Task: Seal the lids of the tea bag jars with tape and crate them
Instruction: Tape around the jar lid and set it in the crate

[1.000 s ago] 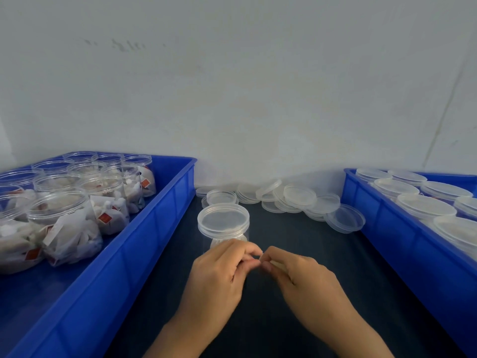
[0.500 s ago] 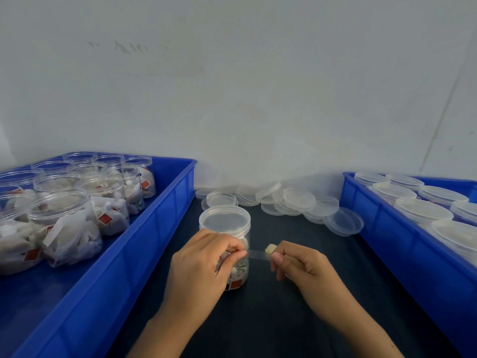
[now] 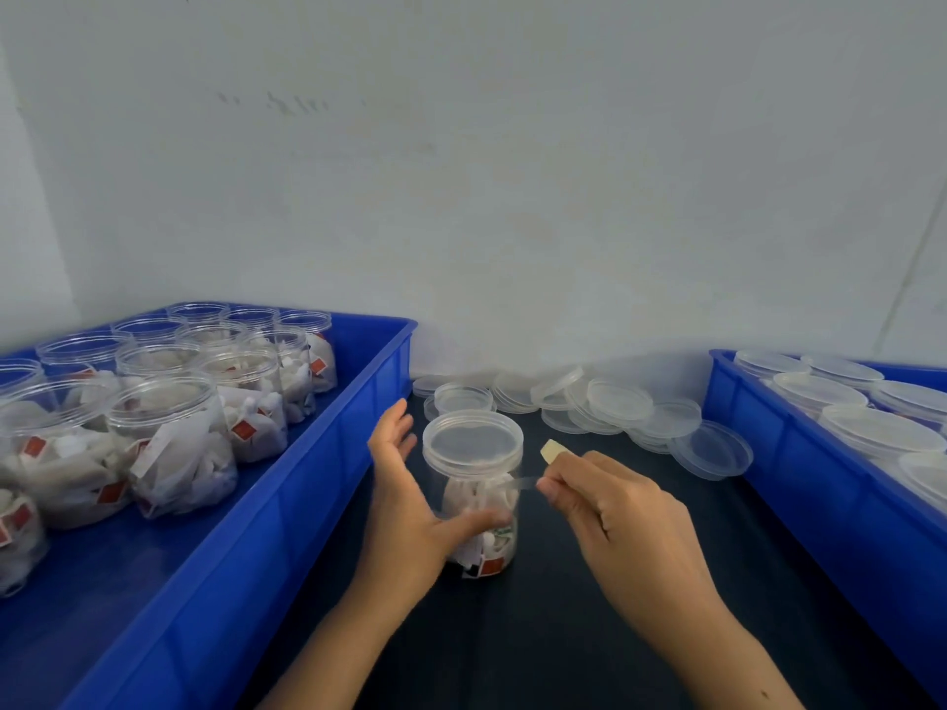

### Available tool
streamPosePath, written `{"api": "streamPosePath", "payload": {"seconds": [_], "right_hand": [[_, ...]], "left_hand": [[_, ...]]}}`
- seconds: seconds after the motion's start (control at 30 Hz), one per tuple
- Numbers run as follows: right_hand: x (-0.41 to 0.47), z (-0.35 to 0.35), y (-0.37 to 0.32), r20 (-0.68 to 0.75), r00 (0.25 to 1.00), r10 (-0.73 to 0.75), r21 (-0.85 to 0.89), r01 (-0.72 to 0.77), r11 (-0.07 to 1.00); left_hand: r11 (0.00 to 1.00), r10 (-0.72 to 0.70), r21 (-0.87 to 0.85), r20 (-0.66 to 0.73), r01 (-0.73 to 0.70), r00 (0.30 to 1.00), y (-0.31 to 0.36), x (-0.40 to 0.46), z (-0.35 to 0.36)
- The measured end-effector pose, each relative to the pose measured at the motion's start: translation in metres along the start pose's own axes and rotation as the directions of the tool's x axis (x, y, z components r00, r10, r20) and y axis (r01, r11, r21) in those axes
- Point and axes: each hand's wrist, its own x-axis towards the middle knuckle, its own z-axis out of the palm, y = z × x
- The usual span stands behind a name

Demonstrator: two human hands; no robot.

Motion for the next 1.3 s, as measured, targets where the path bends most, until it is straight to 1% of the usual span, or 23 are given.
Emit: {"api": "streamPosePath", "payload": {"seconds": [0.1, 0.2, 0.27, 0.33, 0.4, 0.53, 0.6, 0.67, 0.77, 0.83, 0.9, 1.03, 1.3], "right_hand": [[-0.002, -0.002, 0.003, 0.026, 1.0, 0.017, -0.057, -0.015, 0.998], [-0.002, -0.004, 0.004, 0.028, 0.999, 0.035, -0.046, -0.033, 0.998], [-0.002, -0.006, 0.004, 0.027, 0.997, 0.078, -0.012, -0.078, 0.997], [-0.001, -0.008, 0.004, 0.027, 0.987, 0.157, 0.089, -0.159, 0.983], [0.0, -0.009, 0.004, 0.042, 0.975, 0.219, 0.215, -0.223, 0.951], [0.001, -0.013, 0.0, 0.098, 0.956, 0.277, 0.409, -0.292, 0.864], [0.002, -0.015, -0.004, 0.108, 0.947, 0.303, 0.477, -0.316, 0.82], [0.003, -0.014, -0.008, 0.111, 0.937, 0.332, 0.501, -0.341, 0.795], [0.002, -0.012, -0.01, 0.1, 0.927, 0.362, 0.487, -0.362, 0.795], [0.002, -0.012, -0.011, 0.102, 0.925, 0.366, 0.461, -0.37, 0.807], [0.001, -0.013, -0.012, 0.104, 0.927, 0.361, 0.457, -0.367, 0.81], [0.001, -0.015, -0.015, 0.101, 0.938, 0.332, 0.459, -0.34, 0.821], [0.0, -0.016, -0.011, 0.073, 0.948, 0.31, 0.467, -0.307, 0.829]], "left_hand": [[0.999, -0.037, 0.025, 0.063, 0.035, 0.997, -0.008, 0.003, 0.005], [0.999, 0.029, 0.03, 0.093, -0.032, 0.995, -0.014, 0.003, 0.005], [0.999, 0.048, -0.01, 0.13, -0.047, 0.99, -0.012, 0.001, 0.005], [0.997, 0.04, -0.074, 0.173, -0.028, 0.984, -0.008, -0.001, 0.008], [0.995, 0.043, -0.102, 0.222, -0.02, 0.974, -0.004, -0.003, 0.012], [0.994, 0.041, -0.107, 0.276, -0.012, 0.96, 0.001, -0.006, 0.016], [0.99, 0.045, -0.138, 0.289, -0.005, 0.956, 0.005, -0.007, 0.016], [0.982, 0.066, -0.189, 0.277, -0.013, 0.959, 0.009, -0.01, 0.017], [0.977, 0.106, -0.207, 0.268, -0.05, 0.958, 0.013, -0.012, 0.021], [0.973, 0.091, -0.227, 0.277, -0.027, 0.956, 0.015, -0.013, 0.023], [0.975, 0.062, -0.22, 0.254, -0.004, 0.965, 0.018, -0.012, 0.026], [0.973, 0.038, -0.23, 0.201, 0.009, 0.979, 0.018, -0.011, 0.031], [0.979, 0.025, -0.205, 0.161, 0.009, 0.987, 0.015, -0.008, 0.031]]}}
